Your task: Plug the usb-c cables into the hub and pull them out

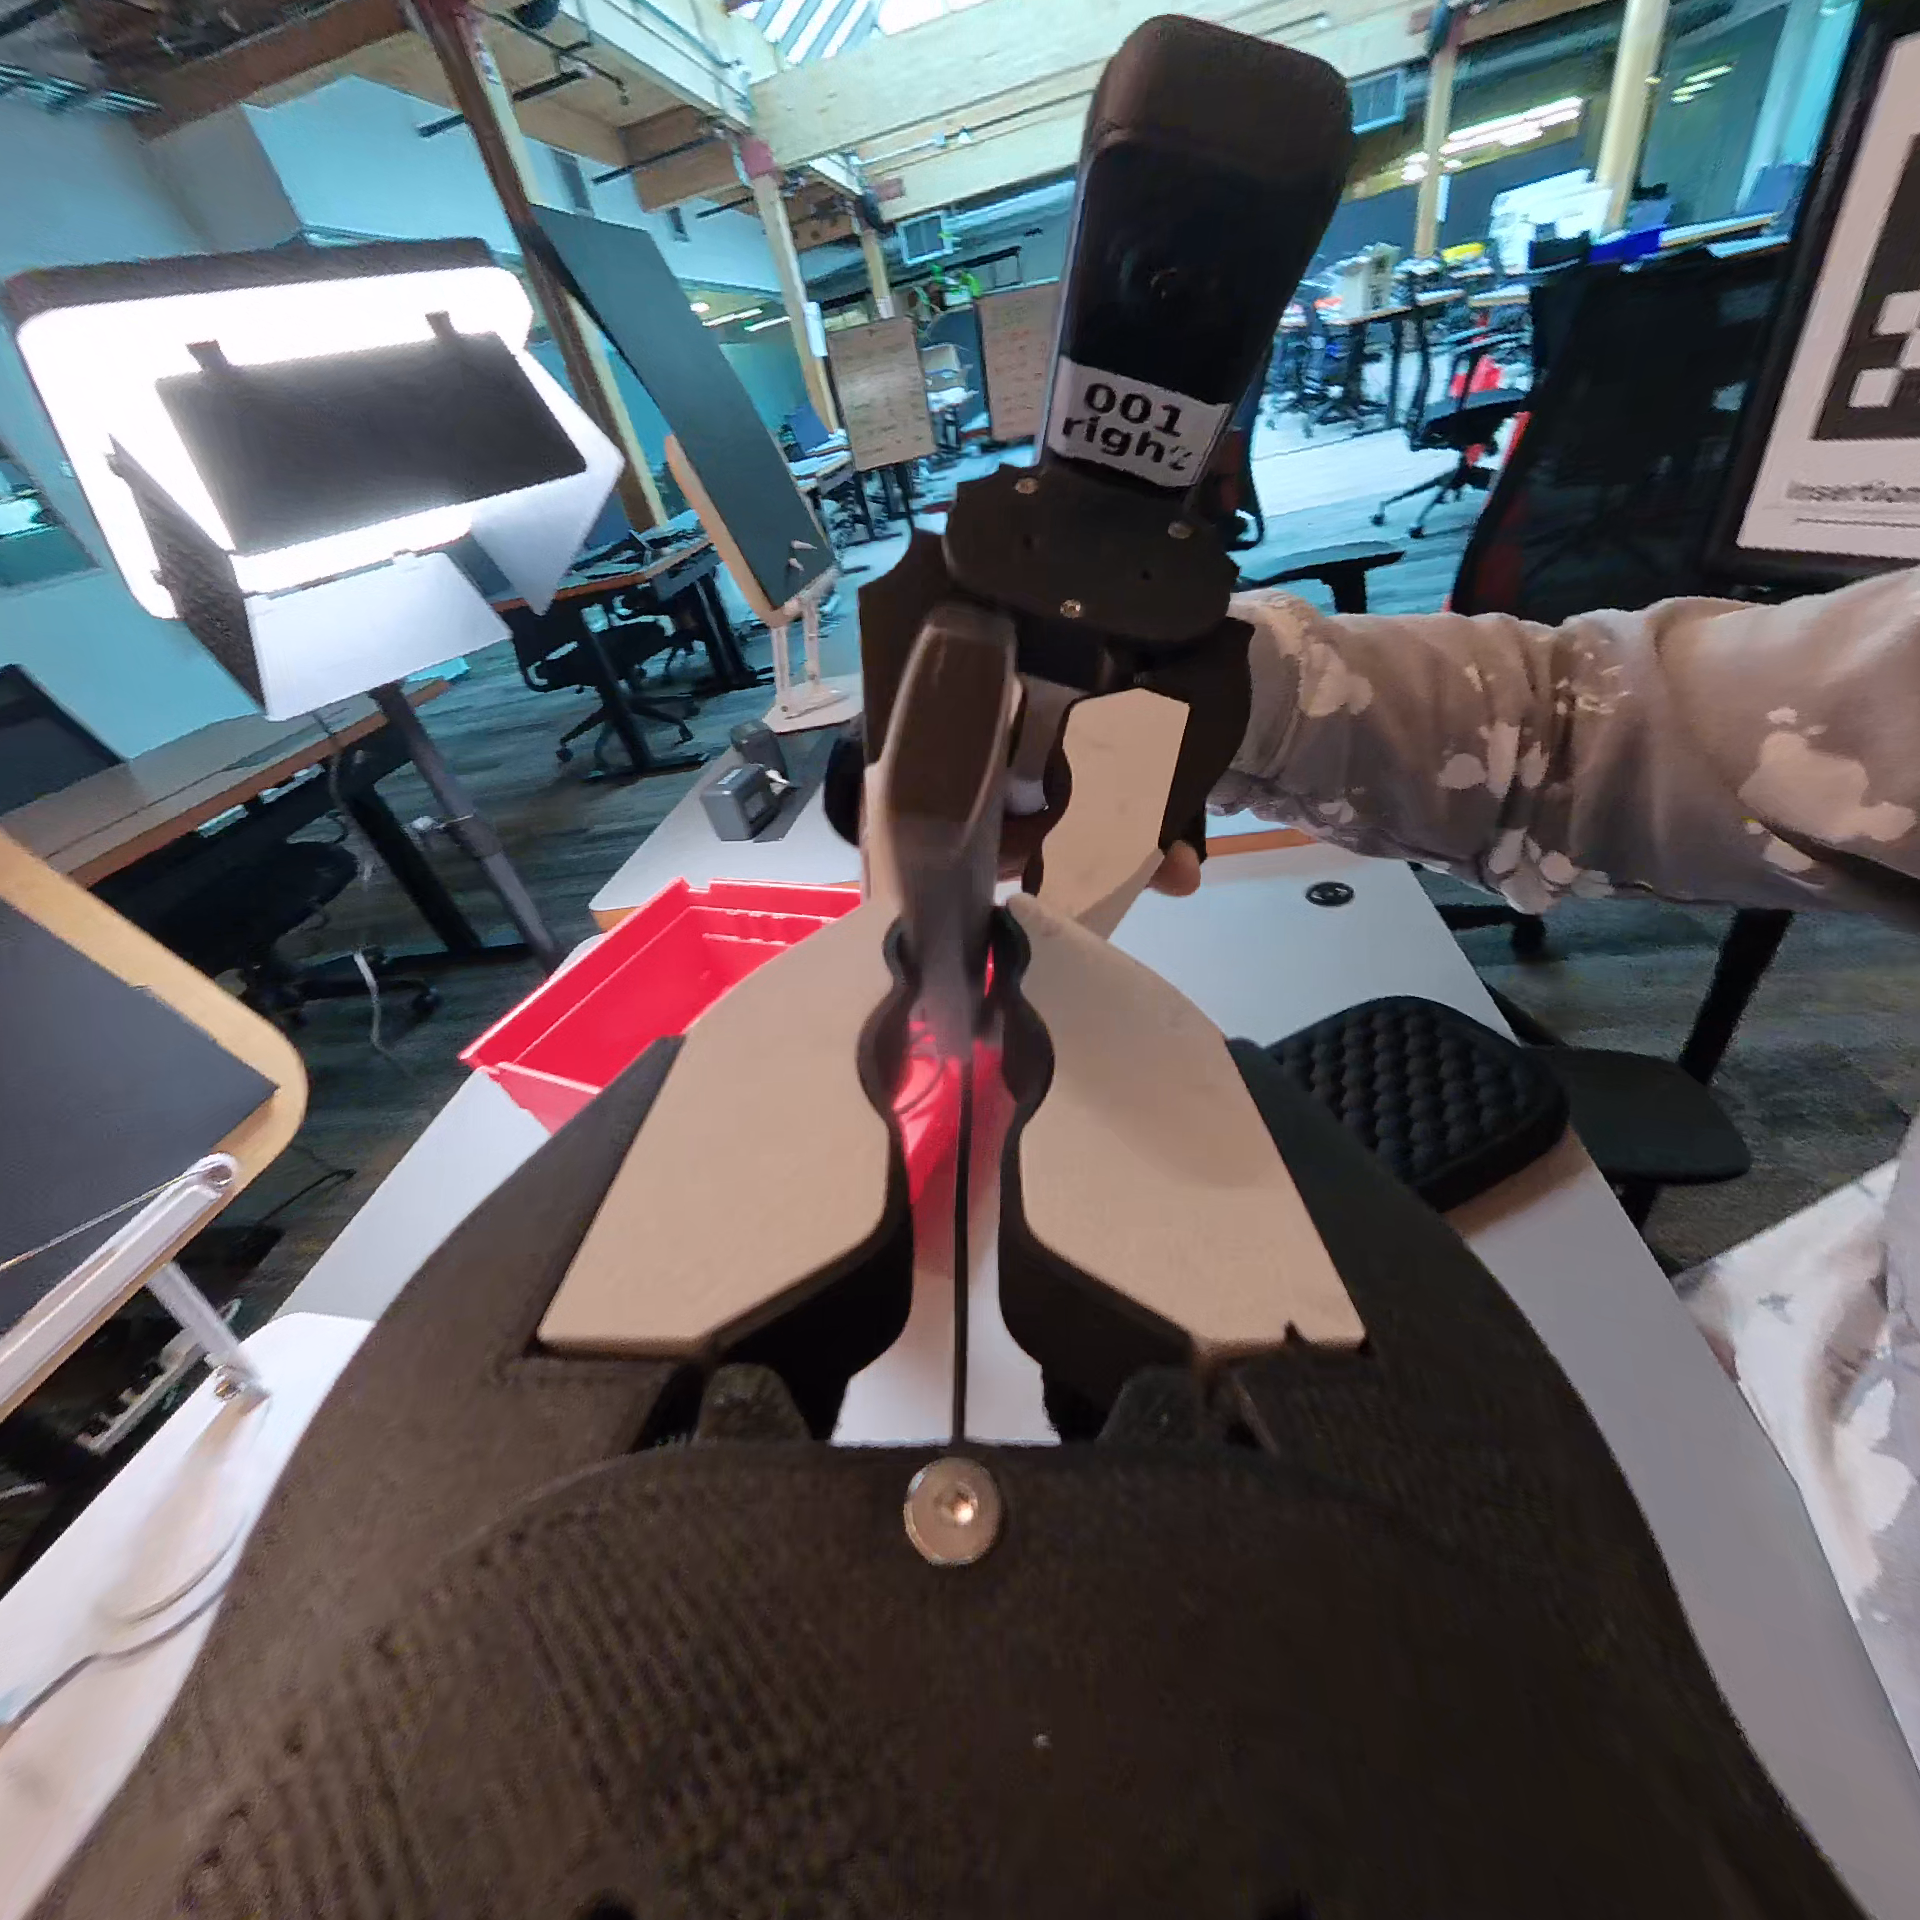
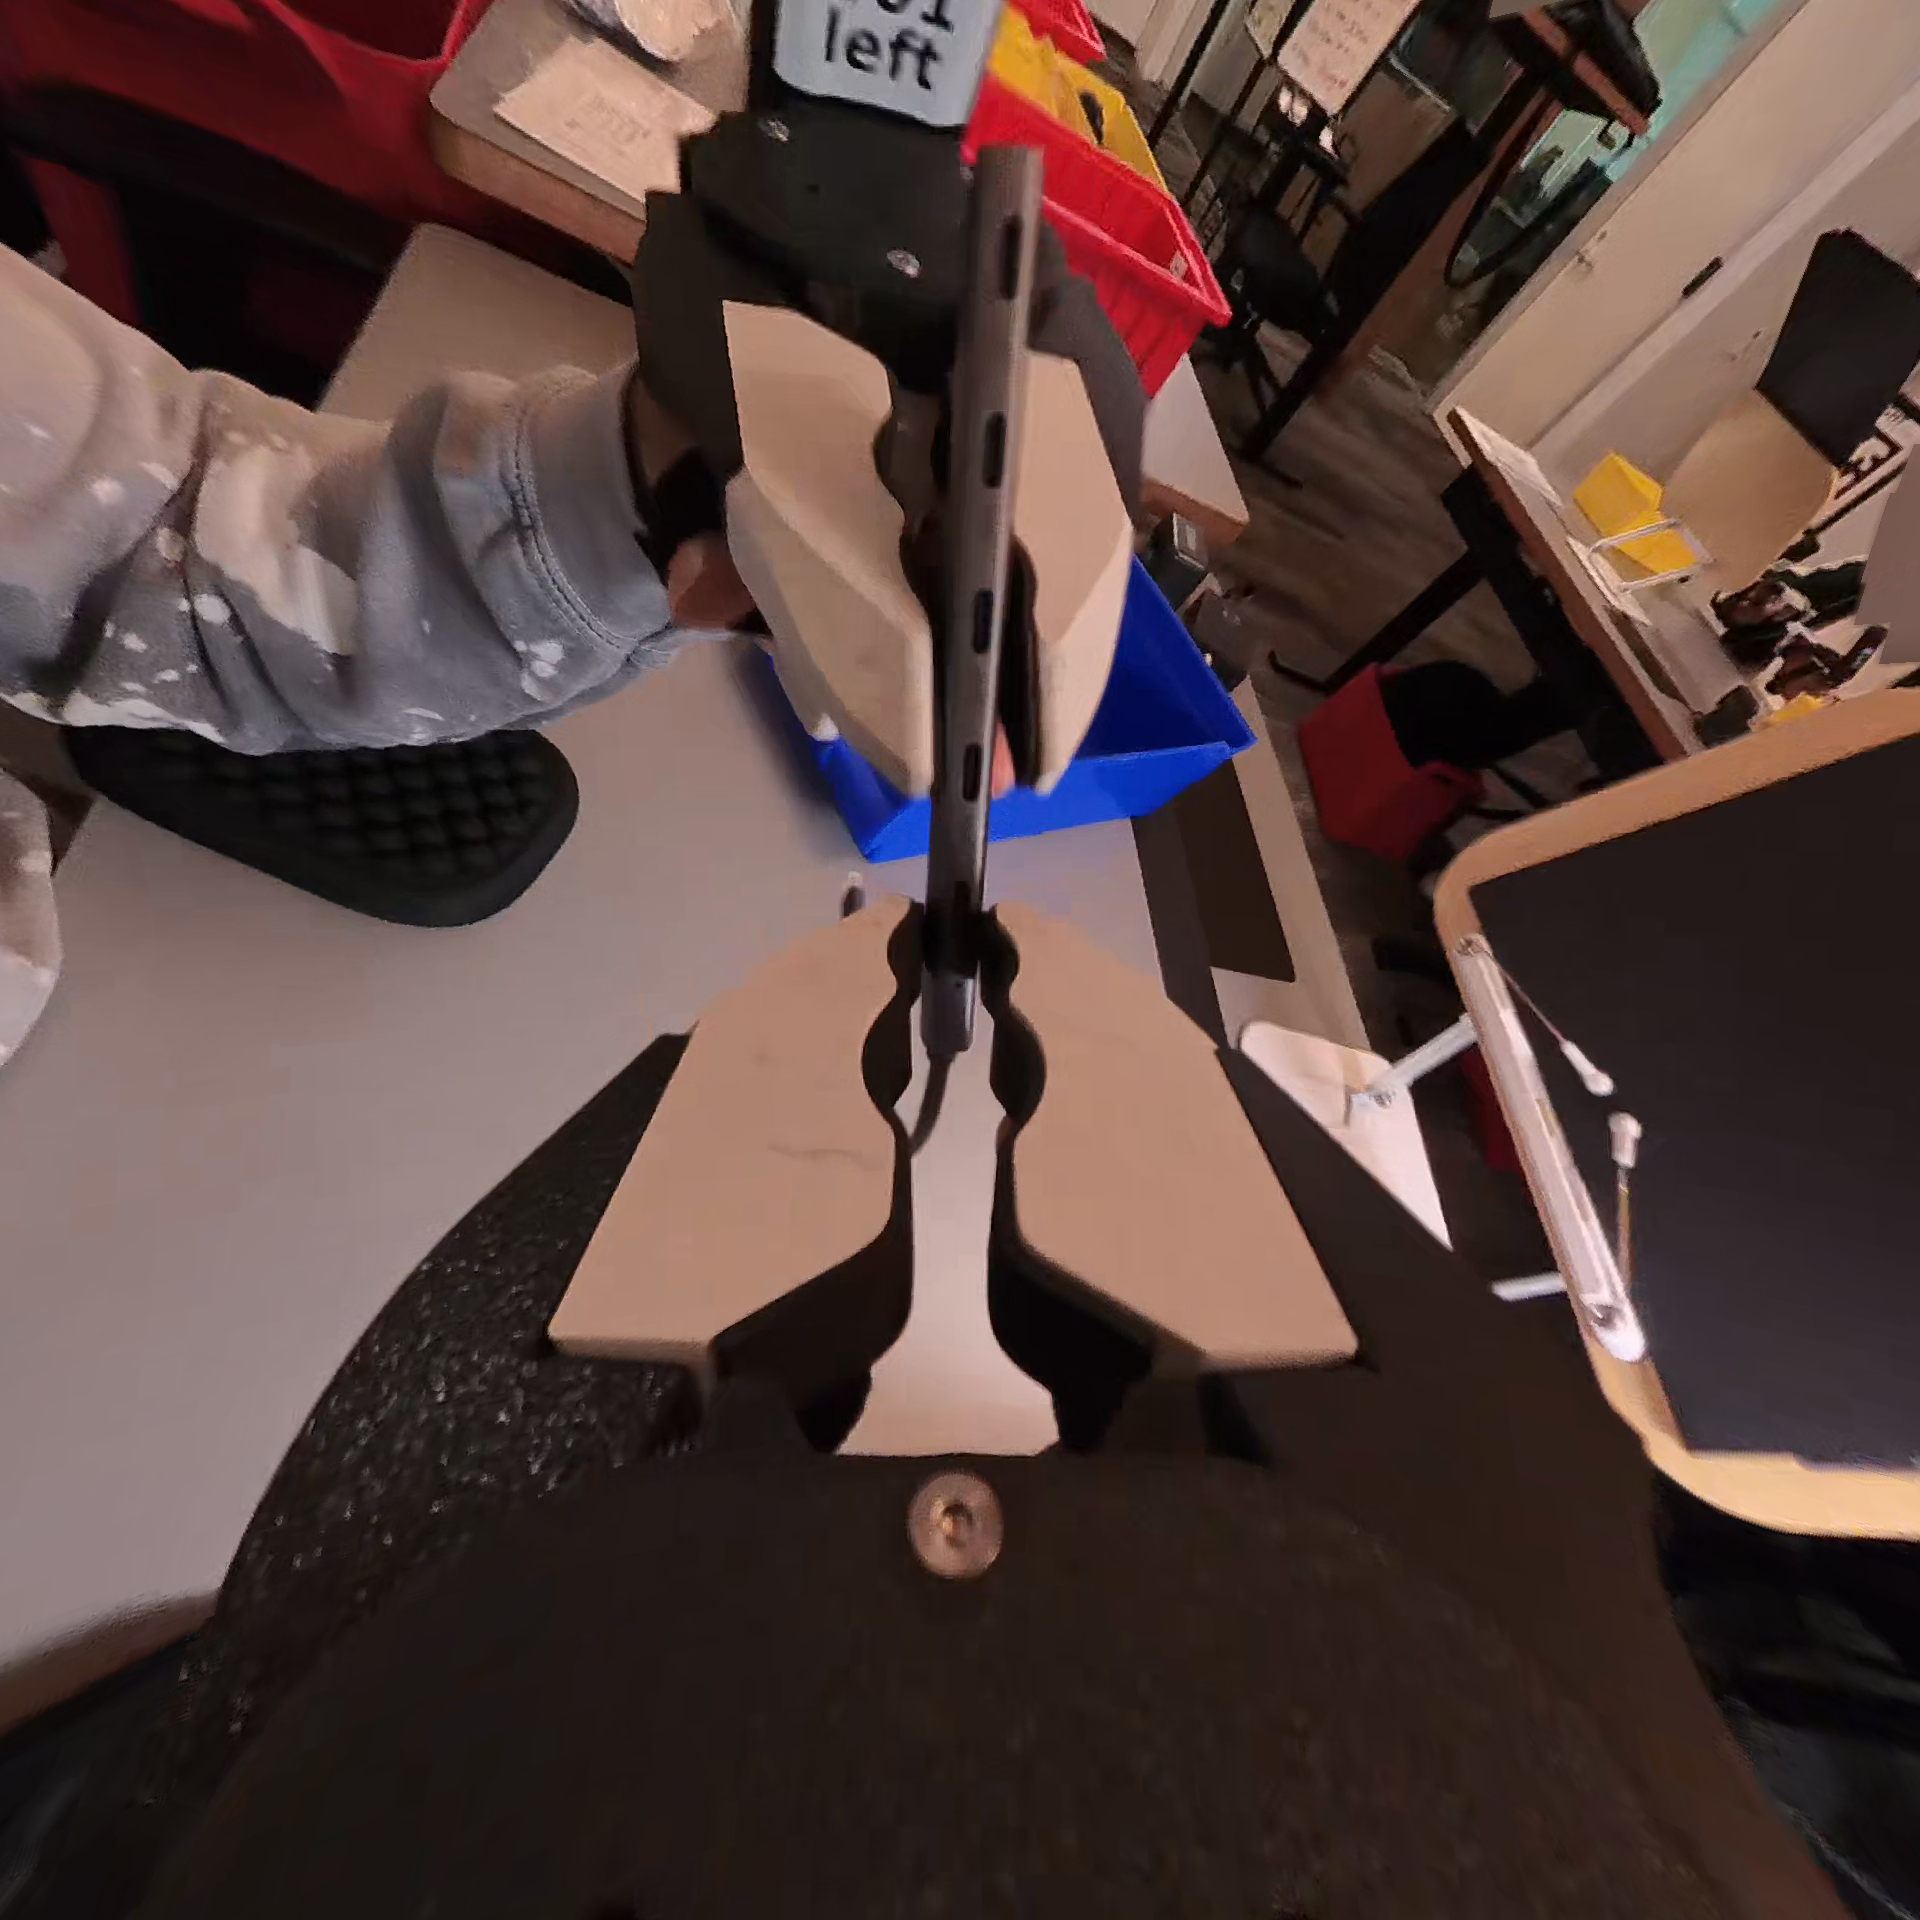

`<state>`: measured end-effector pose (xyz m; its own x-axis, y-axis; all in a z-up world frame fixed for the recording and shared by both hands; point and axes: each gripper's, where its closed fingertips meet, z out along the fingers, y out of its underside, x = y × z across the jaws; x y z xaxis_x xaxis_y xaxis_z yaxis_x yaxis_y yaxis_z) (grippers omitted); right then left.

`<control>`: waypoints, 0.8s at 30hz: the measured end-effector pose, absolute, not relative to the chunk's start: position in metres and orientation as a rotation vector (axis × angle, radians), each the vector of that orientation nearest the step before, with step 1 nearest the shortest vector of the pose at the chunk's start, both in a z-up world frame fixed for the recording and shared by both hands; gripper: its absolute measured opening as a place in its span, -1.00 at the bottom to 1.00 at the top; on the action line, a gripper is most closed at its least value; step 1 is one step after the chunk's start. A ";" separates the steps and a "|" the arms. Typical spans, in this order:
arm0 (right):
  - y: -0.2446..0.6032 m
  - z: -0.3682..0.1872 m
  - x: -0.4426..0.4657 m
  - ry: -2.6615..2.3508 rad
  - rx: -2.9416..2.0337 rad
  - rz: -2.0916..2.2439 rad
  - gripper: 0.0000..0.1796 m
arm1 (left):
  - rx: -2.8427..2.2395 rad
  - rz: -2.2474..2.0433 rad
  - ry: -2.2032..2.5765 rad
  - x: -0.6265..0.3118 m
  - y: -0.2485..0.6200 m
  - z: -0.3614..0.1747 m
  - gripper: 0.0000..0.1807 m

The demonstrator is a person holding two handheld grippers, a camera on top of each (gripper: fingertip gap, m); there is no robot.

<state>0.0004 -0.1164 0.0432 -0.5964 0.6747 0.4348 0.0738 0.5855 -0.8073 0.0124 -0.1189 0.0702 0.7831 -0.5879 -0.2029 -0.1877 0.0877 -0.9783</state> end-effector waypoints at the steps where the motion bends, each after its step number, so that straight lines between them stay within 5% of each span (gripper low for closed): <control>1: -0.108 0.047 0.001 -2.050 -0.611 0.962 -0.90 | -1.476 -0.332 0.633 0.008 -0.120 0.074 -0.83; 3: -0.081 0.059 0.003 -2.015 -0.648 0.852 -0.89 | -1.465 -0.353 0.583 -0.003 -0.124 0.082 -0.67; 12: 0.108 0.090 0.022 -1.761 -0.938 0.259 -0.89 | -1.402 -0.307 0.392 -0.052 -0.137 0.105 -0.69; 24: 0.250 -0.128 0.014 -1.891 -1.332 -0.111 -0.89 | -1.504 -0.209 0.378 -0.063 -0.124 0.087 -0.70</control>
<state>0.0141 0.2499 -0.1275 -0.1227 0.7529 0.6466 0.8231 0.4412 -0.3575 -0.0634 -0.1245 0.0874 0.9242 -0.3644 -0.1146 -0.0977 0.0645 -0.9931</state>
